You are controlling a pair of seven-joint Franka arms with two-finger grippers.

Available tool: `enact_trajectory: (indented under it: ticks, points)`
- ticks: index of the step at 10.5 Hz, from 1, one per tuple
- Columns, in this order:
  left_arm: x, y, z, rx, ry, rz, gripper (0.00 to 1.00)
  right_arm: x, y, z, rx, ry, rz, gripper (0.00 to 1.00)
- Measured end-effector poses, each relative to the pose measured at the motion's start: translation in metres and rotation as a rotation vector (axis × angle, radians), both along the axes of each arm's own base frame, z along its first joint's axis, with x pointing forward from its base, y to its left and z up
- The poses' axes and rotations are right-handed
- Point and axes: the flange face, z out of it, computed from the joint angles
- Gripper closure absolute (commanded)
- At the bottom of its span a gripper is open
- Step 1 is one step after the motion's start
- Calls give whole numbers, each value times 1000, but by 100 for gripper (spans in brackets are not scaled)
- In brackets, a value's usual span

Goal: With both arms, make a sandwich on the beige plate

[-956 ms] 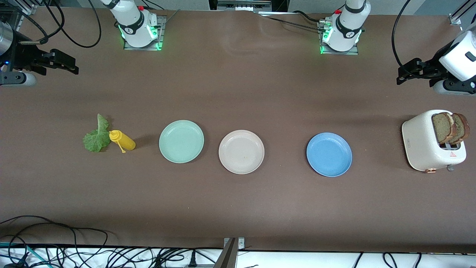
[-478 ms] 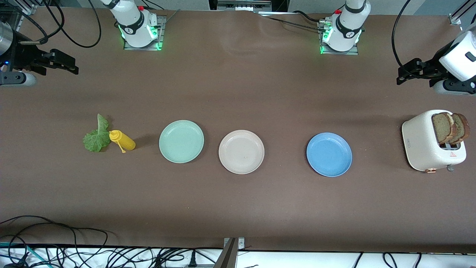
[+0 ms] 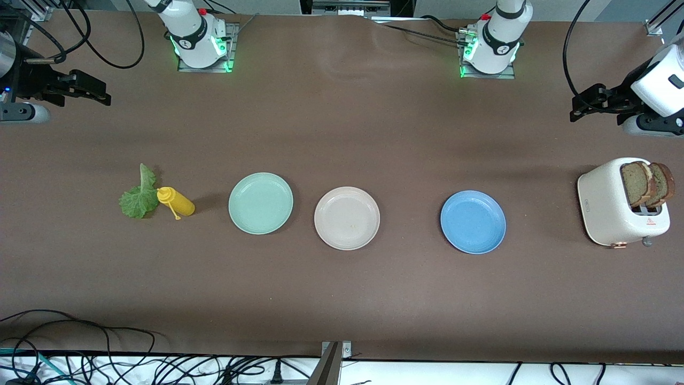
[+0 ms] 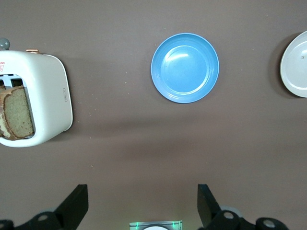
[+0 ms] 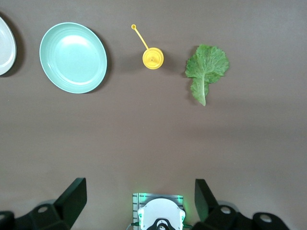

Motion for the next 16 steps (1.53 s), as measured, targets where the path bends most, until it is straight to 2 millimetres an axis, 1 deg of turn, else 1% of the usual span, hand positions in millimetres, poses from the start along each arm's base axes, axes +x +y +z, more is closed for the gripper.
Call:
enact_trajectory:
  ticks: [16]
  points:
    - [0,2,-1,7,1,2,0,-2,0,-2,-1,19,1,0]
